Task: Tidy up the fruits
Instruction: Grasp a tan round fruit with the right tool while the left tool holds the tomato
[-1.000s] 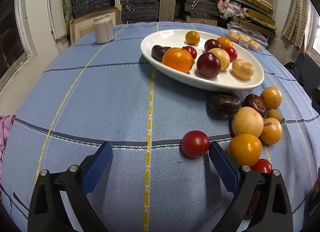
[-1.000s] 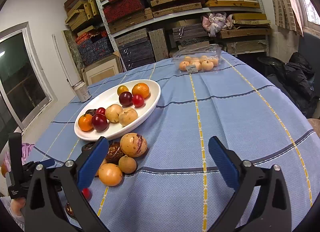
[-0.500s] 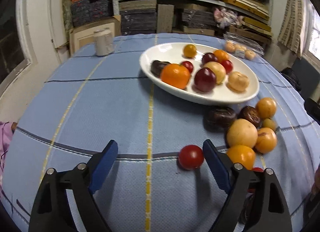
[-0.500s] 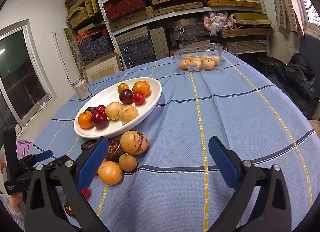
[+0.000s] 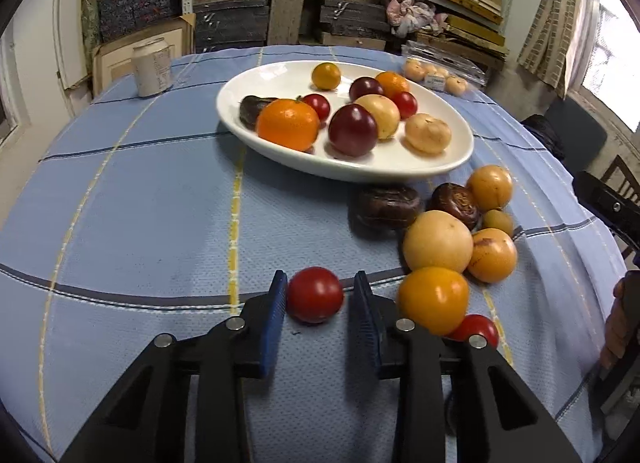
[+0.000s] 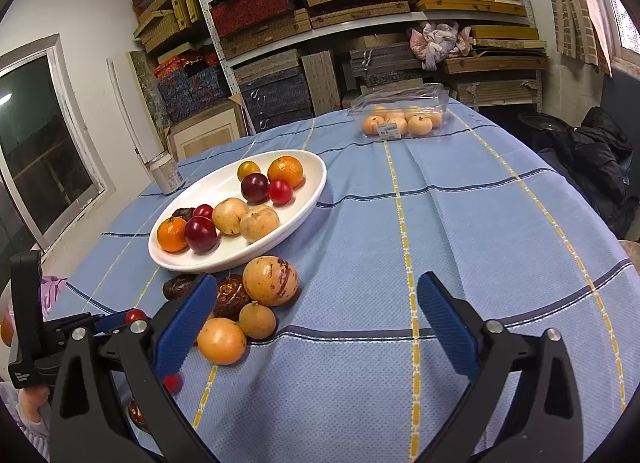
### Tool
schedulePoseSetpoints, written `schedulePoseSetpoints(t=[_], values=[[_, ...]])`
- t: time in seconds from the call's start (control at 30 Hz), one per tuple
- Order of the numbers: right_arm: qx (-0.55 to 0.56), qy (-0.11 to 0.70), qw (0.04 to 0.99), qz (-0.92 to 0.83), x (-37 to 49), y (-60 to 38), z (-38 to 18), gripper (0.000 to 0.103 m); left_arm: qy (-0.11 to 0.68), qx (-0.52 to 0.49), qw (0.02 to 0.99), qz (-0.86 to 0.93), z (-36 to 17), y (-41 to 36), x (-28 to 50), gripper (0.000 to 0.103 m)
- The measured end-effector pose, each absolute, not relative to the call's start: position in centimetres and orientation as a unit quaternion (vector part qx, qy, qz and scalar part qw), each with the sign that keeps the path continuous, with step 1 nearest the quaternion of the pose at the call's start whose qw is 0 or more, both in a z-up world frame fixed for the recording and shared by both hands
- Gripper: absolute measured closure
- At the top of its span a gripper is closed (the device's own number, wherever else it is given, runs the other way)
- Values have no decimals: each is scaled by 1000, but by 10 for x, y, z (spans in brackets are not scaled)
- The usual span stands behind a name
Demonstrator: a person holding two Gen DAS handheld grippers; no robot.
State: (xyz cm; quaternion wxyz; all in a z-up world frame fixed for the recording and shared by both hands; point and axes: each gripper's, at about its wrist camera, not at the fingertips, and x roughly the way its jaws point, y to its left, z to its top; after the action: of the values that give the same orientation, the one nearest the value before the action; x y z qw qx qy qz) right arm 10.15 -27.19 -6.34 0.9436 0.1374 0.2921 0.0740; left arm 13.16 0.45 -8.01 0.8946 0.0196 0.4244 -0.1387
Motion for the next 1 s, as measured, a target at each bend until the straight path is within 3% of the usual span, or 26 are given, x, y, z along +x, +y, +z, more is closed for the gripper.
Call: schedulePoseSetpoints(t=[0.27, 0.3, 0.33, 0.4, 0.43, 0.77, 1.0], values=[[101, 318, 934, 126, 101, -254, -68, 5, 424, 14, 895, -140, -81, 5, 133, 76], [87, 321, 934, 134, 99, -248, -68, 9, 424, 11, 896, -136, -80, 6, 133, 76], [76, 323, 933, 140, 98, -244, -69, 22, 422, 7, 897, -132, -80, 9, 133, 76], [50, 336, 928, 157, 97, -232, -72, 38, 420, 1, 899, -125, -79, 13, 133, 76], [43, 339, 926, 159, 98, -229, -73, 41, 420, 0, 899, -123, -78, 14, 133, 76], [-19, 363, 912, 190, 101, -197, -79, 47, 421, 12, 898, -124, -80, 11, 132, 76], [-20, 374, 906, 198, 104, -193, -84, 67, 423, 13, 897, -124, -81, 11, 133, 76]])
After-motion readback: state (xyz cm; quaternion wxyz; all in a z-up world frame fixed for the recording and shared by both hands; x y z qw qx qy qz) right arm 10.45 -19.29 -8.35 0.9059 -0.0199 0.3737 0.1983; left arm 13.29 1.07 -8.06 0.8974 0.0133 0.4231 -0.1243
